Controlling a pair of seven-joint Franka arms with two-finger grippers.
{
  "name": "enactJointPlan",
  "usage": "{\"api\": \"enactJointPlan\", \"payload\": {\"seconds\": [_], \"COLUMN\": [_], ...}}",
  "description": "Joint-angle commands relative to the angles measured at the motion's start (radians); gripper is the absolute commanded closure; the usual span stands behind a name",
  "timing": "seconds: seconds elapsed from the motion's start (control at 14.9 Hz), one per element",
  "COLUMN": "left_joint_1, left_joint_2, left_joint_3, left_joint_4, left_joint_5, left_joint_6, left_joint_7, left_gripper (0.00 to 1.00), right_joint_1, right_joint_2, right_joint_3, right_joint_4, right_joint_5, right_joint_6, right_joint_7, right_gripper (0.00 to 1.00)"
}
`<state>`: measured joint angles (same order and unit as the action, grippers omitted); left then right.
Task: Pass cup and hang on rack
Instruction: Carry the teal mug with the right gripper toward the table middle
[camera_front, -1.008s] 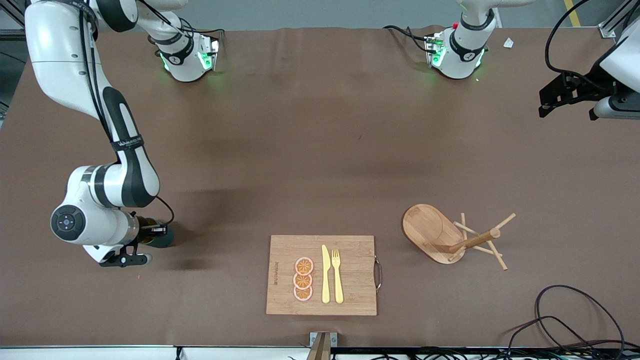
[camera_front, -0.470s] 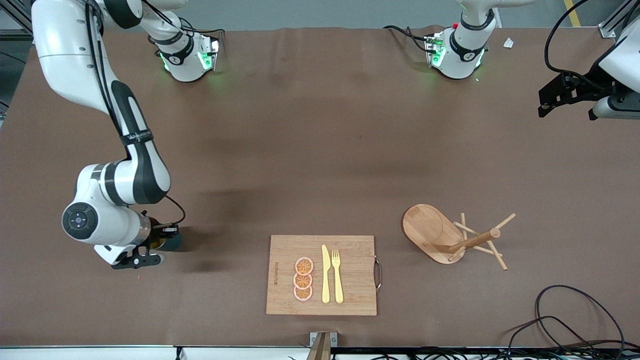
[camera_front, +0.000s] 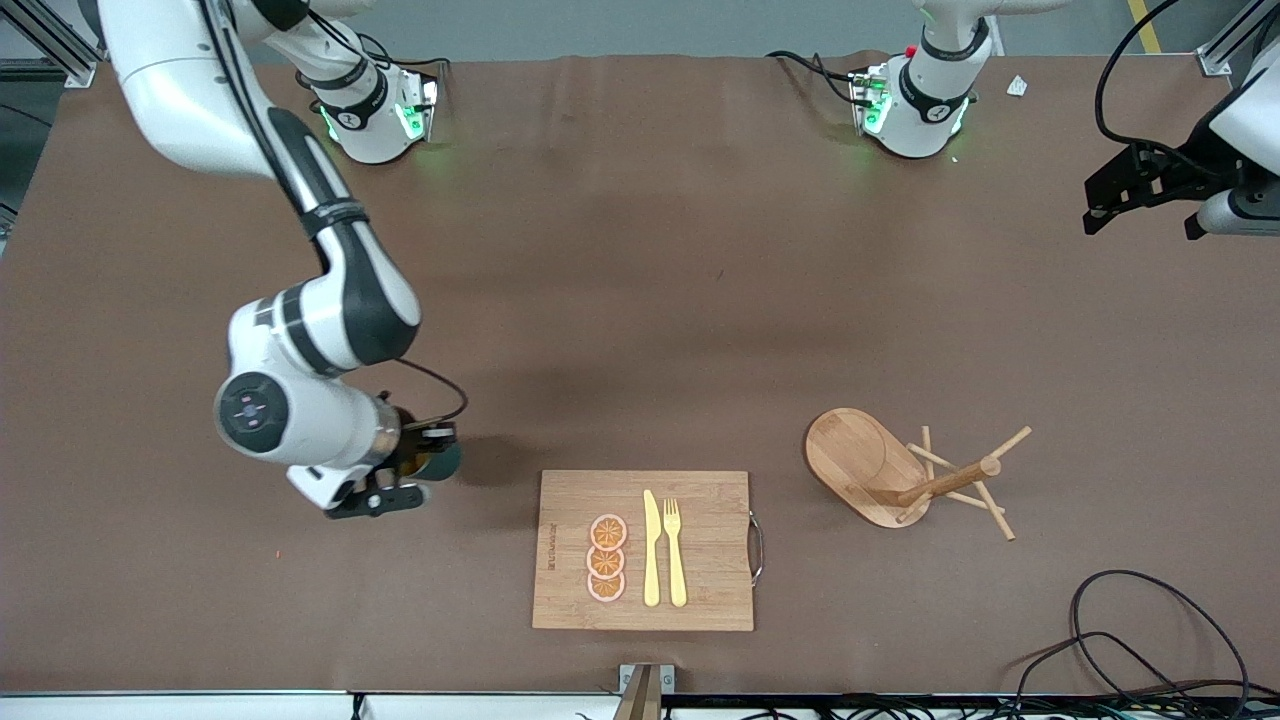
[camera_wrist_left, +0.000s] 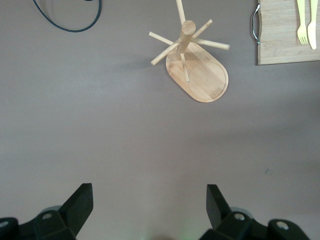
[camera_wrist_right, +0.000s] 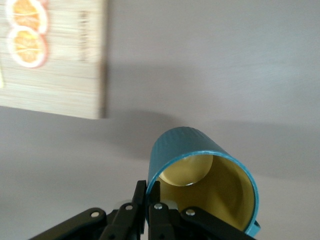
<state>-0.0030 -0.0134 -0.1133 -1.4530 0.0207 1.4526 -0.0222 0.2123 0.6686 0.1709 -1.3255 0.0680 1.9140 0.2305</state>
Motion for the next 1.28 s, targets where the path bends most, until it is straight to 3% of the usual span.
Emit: {"api": "enactJointPlan", "payload": {"seconds": [0.0,0.27,0.6,0.94,1.08,1.21], "left_joint_1": [0.004,0.004,0.001,0.004,0.003,0.001], "left_joint_2": [0.0,0.0,0.0,0.007,0.007,0.006], "left_joint_3": [0.001,0.001,0.001,0.001,0.001,0.001], "left_joint_4": [0.019,0.019,0.017,0.019,0.019,0.019], "left_joint_5": [-0.005,-0.002,-0.002,-0.002,-0.007,-0.008], "left_joint_6": [-0.014,-0.014,-0.014,-0.014,-0.014,-0.014], "left_joint_7": [0.007,0.007,-0.008,0.005,-0.001,-0.008], "left_gripper": [0.0,0.0,0.0,0.0,0.0,0.0], "right_joint_1": [0.108,0.271,0.412,0.487,0.487,0.487], "right_joint_2": [0.002,0.037,0.083,0.158,0.167,0.166], "right_joint_3": [0.01,0.009,0.006,-0.001,-0.001,-0.002], "right_joint_4": [0.029,0.04,0.042,0.042,0.042,0.042], "right_joint_5": [0.007,0.007,0.004,-0.002,-0.002,-0.005], "right_joint_6": [0.005,0.158,0.316,0.467,0.478,0.476], "right_joint_7": [0.163,0.358,0.377,0.443,0.448,0.444], "right_gripper": [0.97,0.97,0.97,0.95,0.88,0.67]}}
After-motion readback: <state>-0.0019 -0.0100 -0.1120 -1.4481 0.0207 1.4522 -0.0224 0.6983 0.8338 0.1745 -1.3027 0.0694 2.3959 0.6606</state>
